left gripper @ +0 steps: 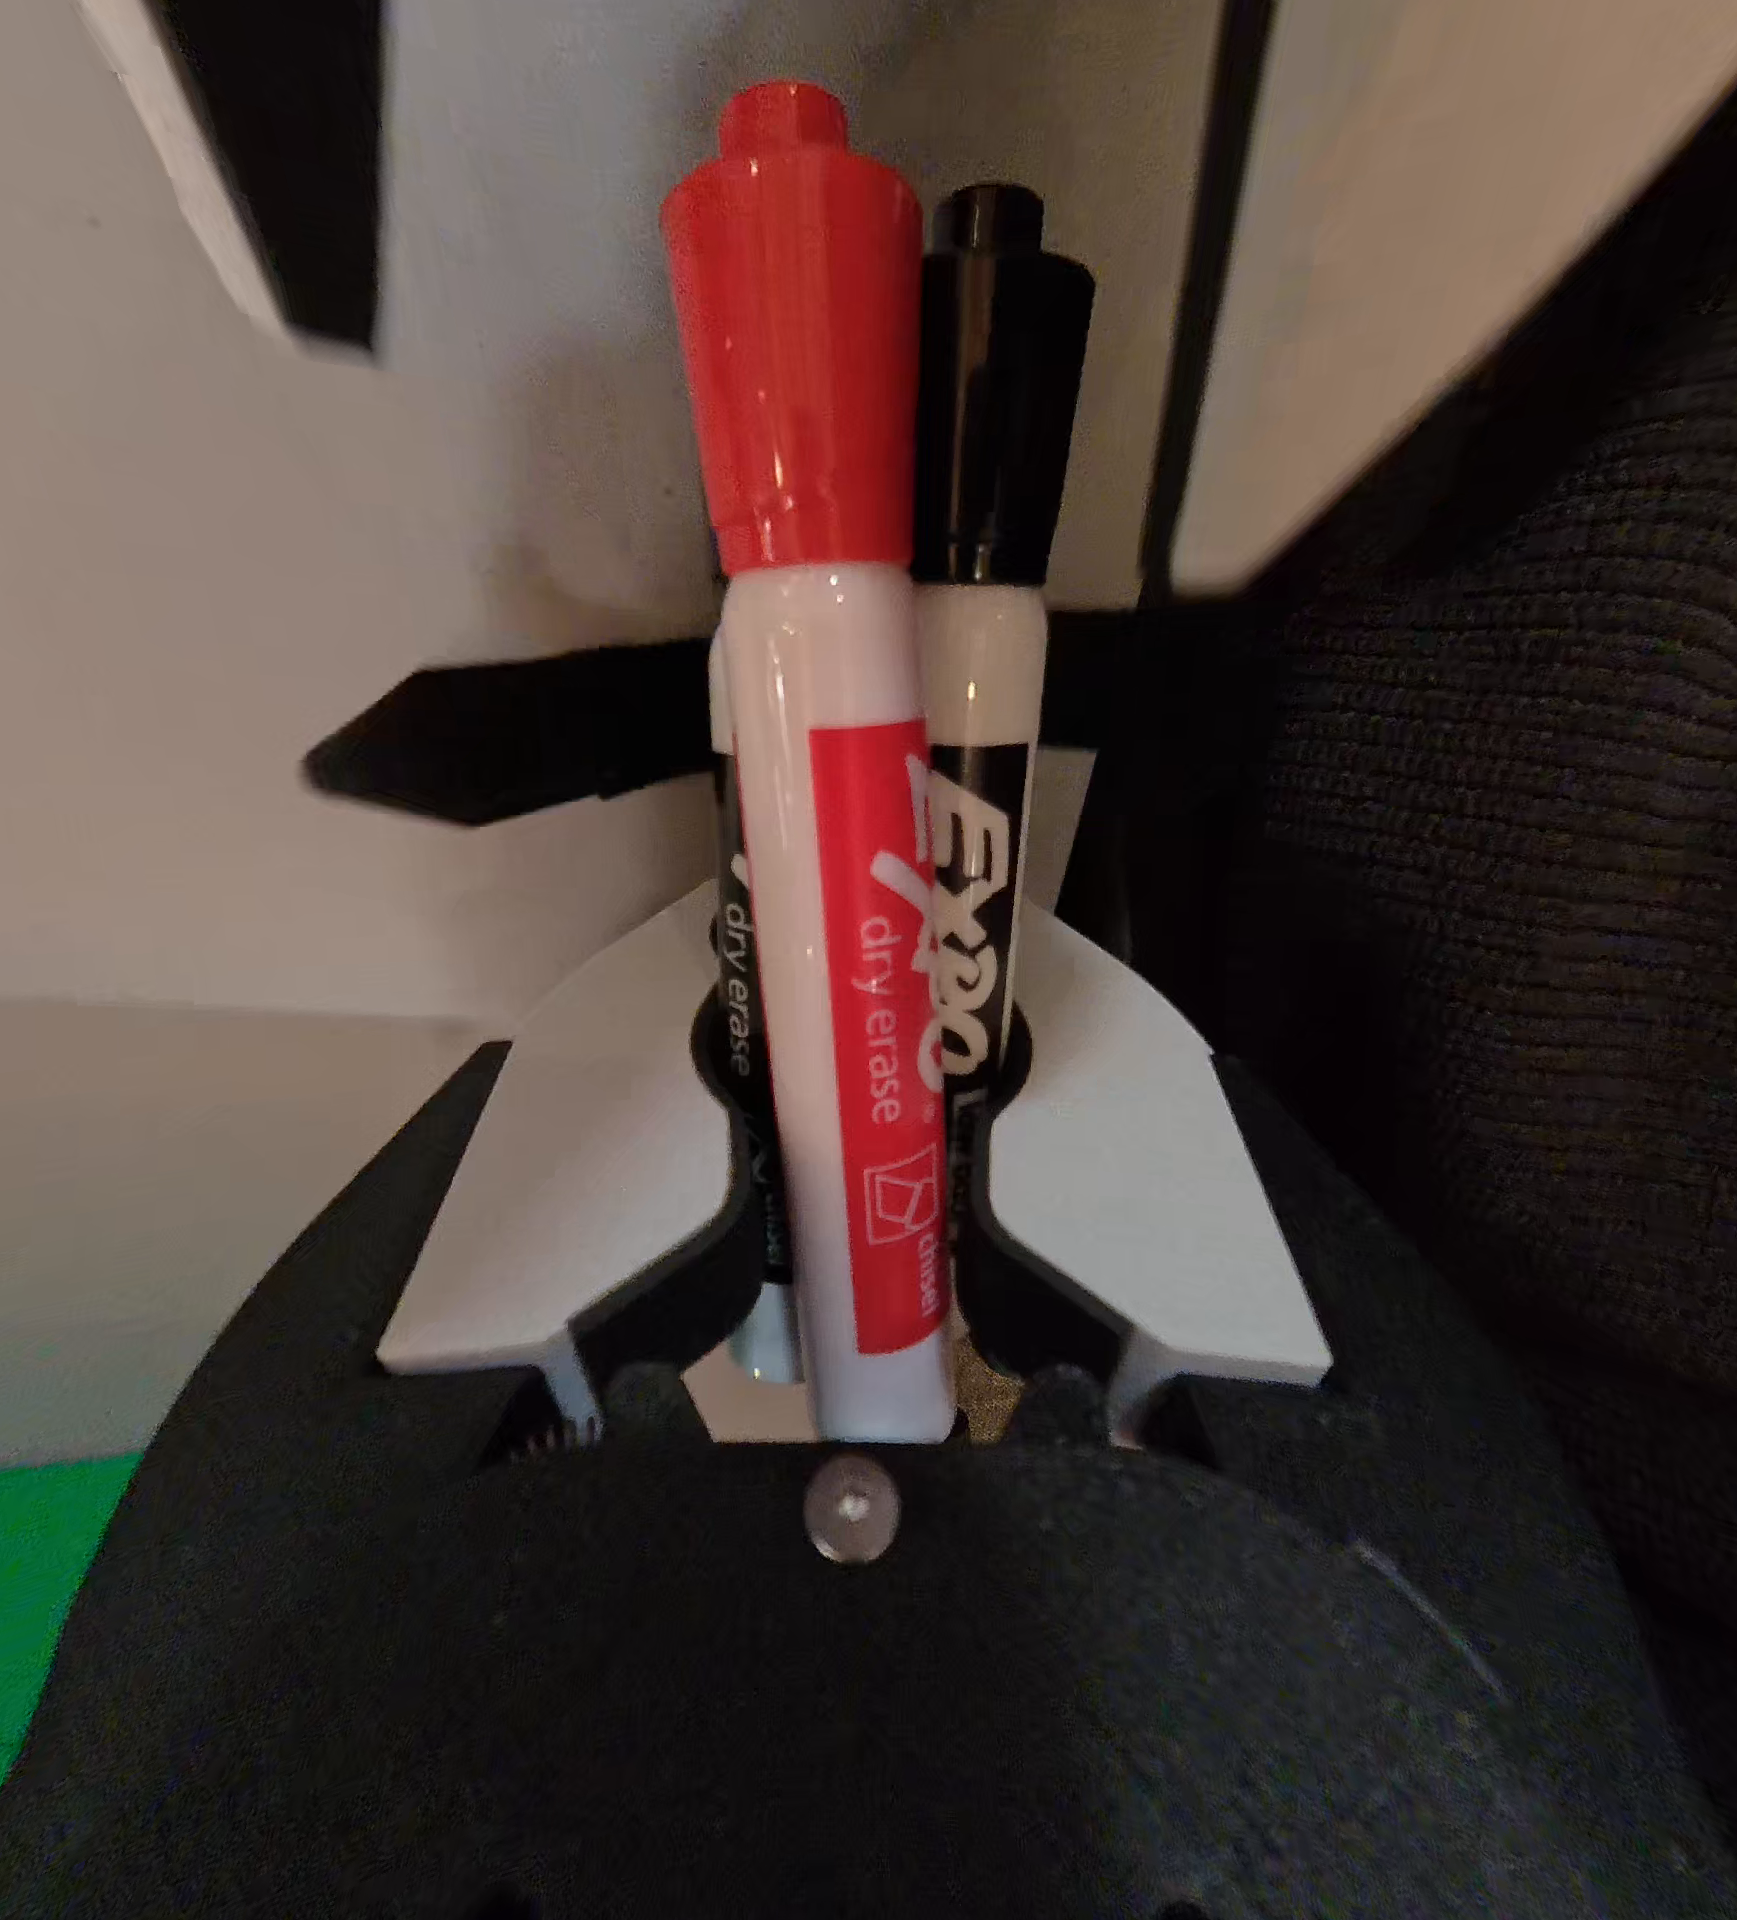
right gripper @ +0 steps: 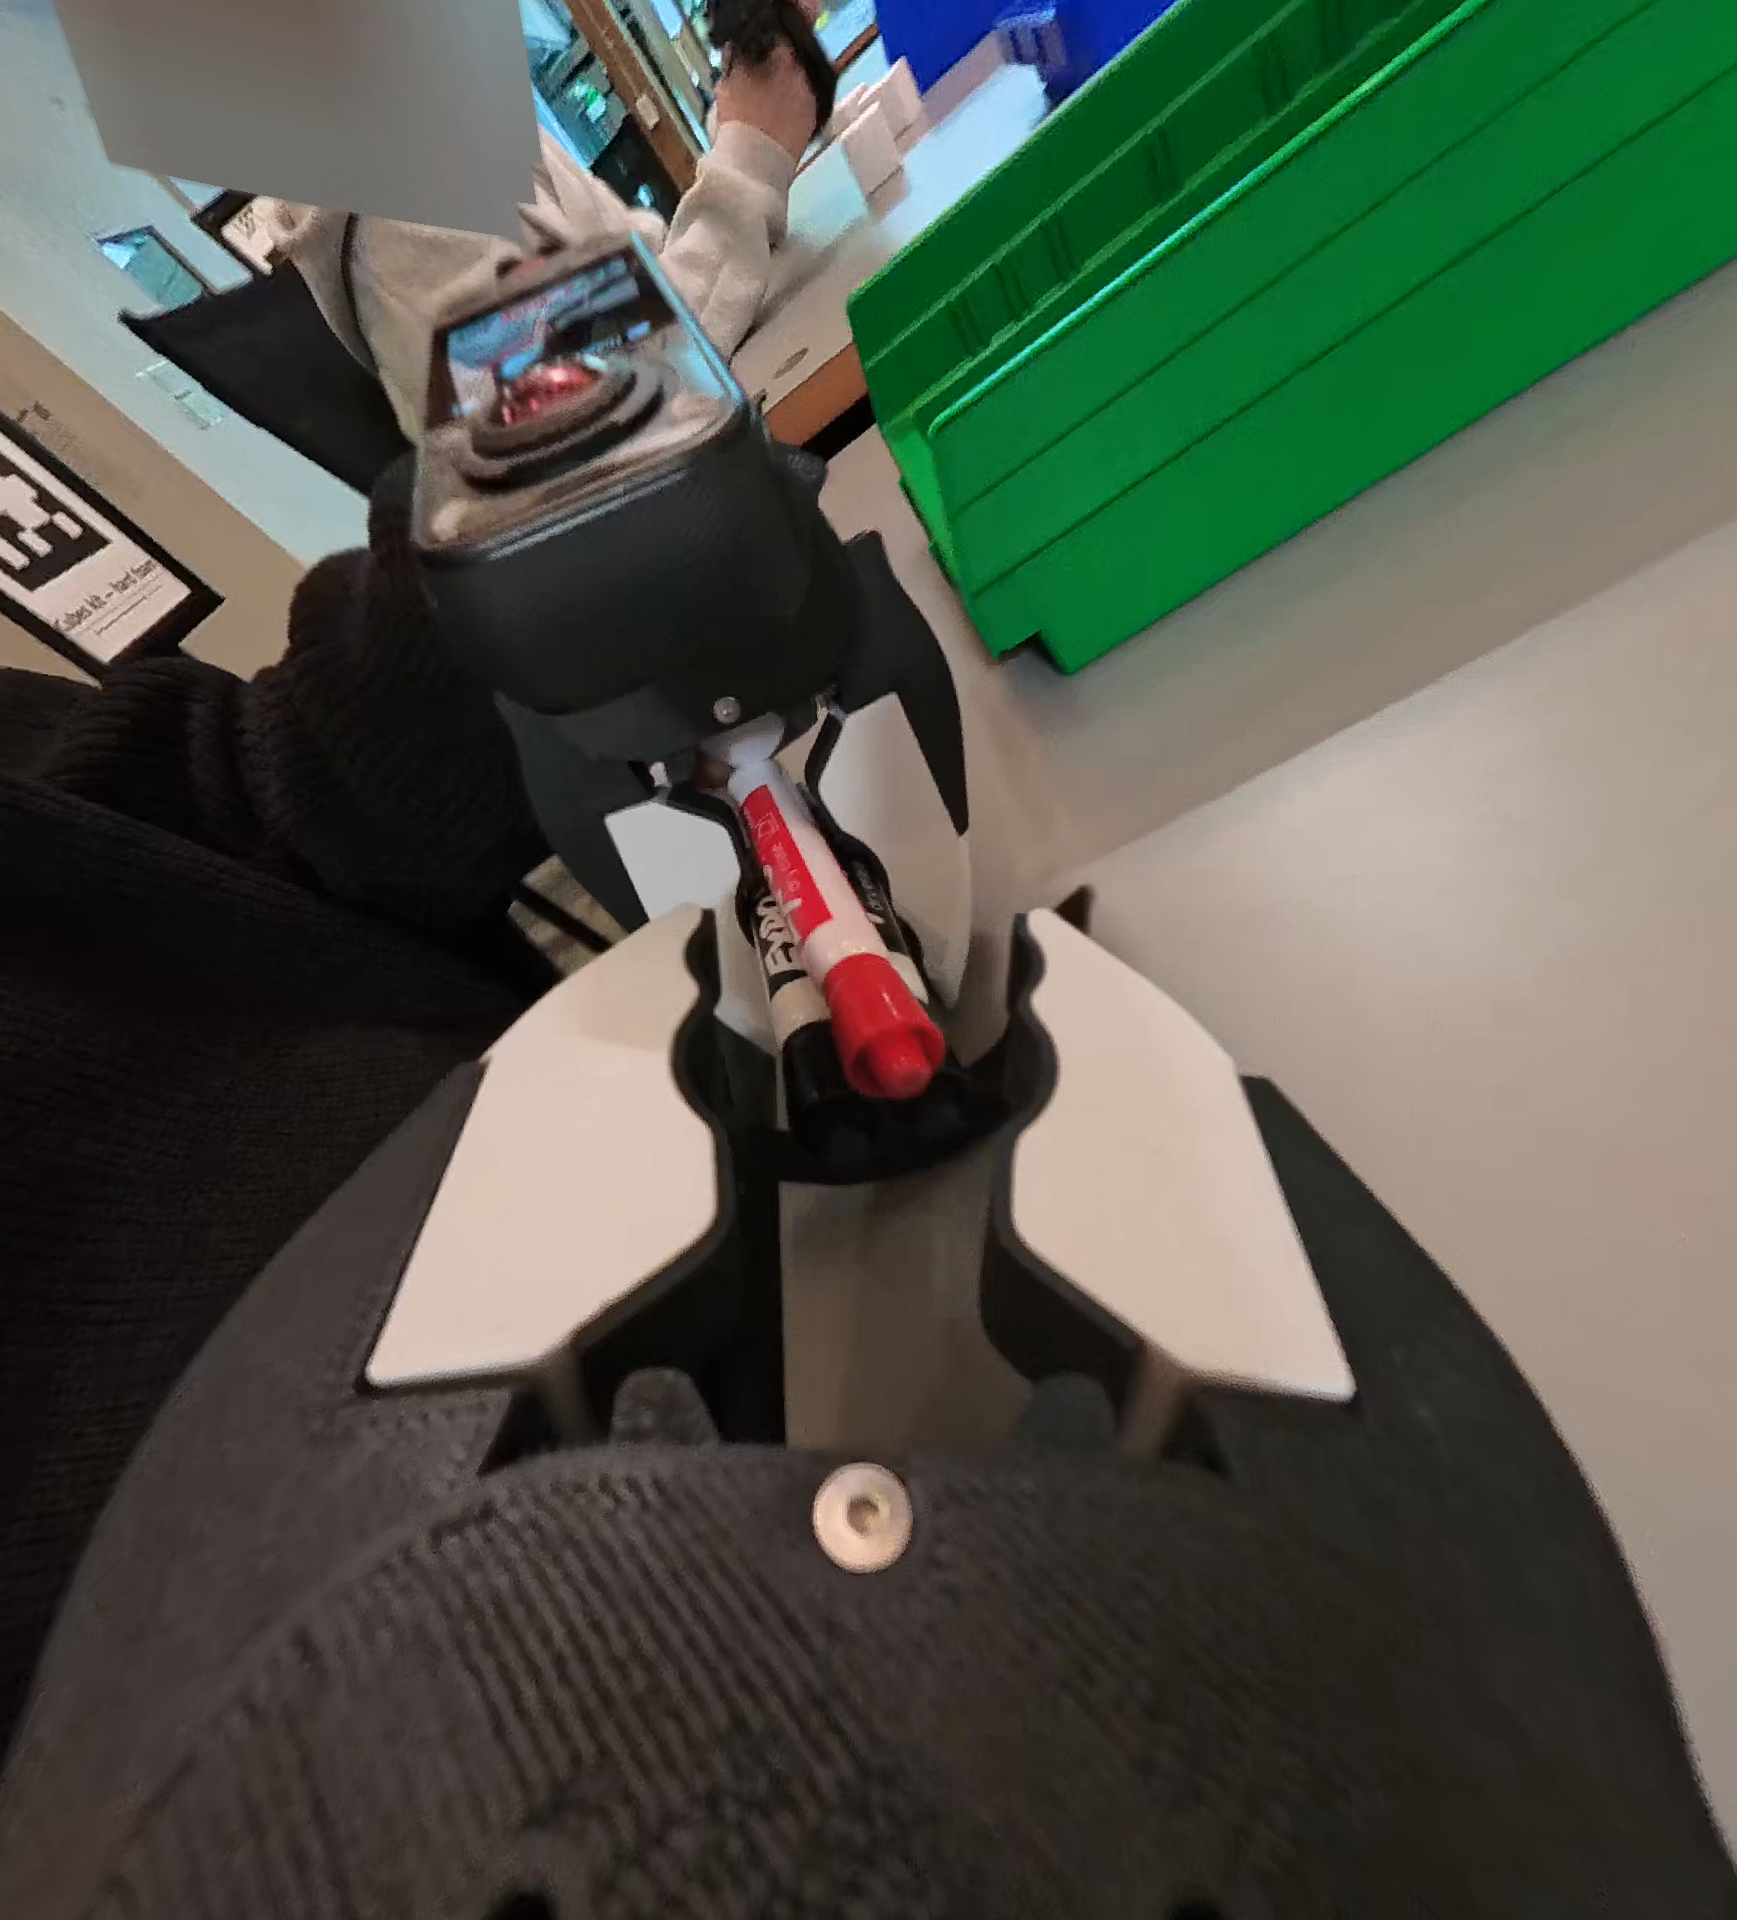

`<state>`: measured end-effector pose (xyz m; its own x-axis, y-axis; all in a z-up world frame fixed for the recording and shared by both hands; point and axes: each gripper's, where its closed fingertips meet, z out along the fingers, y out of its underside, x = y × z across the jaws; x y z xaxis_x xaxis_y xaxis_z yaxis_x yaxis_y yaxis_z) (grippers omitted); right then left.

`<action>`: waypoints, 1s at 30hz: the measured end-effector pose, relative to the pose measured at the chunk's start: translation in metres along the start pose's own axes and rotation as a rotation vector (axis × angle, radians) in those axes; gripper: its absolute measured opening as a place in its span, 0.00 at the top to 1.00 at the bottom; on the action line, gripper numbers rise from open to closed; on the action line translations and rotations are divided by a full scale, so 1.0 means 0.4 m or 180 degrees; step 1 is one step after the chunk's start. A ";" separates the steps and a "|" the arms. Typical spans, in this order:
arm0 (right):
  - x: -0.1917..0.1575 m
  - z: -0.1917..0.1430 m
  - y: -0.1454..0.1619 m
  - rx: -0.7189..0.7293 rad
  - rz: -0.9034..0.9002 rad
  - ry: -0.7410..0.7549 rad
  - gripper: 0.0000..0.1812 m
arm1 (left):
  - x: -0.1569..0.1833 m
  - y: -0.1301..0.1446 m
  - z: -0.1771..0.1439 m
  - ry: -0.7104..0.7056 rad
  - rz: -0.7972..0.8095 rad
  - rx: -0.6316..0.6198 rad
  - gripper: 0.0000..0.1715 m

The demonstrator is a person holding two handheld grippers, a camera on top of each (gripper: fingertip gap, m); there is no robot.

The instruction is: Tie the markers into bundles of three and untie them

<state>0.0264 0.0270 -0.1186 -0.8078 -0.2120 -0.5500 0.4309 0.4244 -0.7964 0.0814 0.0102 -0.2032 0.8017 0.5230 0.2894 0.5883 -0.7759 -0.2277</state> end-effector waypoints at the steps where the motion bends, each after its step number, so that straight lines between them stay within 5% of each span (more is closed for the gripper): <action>1: 0.009 -0.011 -0.011 0.0079 0.0016 0.0041 0.70 | -0.003 0.002 -0.001 -0.0009 -0.0014 0.0002 0.74; 7: 0.080 -0.064 -0.023 0.0231 0.0128 0.0329 0.70 | -0.019 0.007 -0.032 -0.0043 -0.0084 0.0143 0.74; 14: 0.110 -0.082 0.095 -0.0954 -0.0670 0.0844 0.72 | -0.058 0.013 -0.103 -0.0335 -0.0305 0.0564 0.74; 17: 0.070 -0.052 0.151 -0.1303 -0.0861 0.0807 0.72 | -0.042 0.008 -0.119 -0.0377 -0.0396 0.0892 0.74; 20: 0.018 -0.028 0.212 -0.1521 -0.0684 0.0665 0.72 | -0.018 0.051 -0.112 -0.0528 -0.0631 0.0805 0.74; 27: -0.033 -0.032 0.218 -0.0806 0.0261 0.0907 0.72 | 0.022 0.083 -0.046 -0.0623 -0.0867 0.0723 0.74; 30: -0.016 -0.025 0.239 -0.0852 0.0411 0.1052 0.71 | 0.010 0.079 -0.018 -0.0536 -0.1070 0.0765 0.74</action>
<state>0.0686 0.0775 -0.1887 -0.8581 0.1322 -0.4962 0.4526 0.6512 -0.6092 0.1024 -0.0147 -0.2024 0.5562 0.7976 0.2334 0.8109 -0.4594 -0.3624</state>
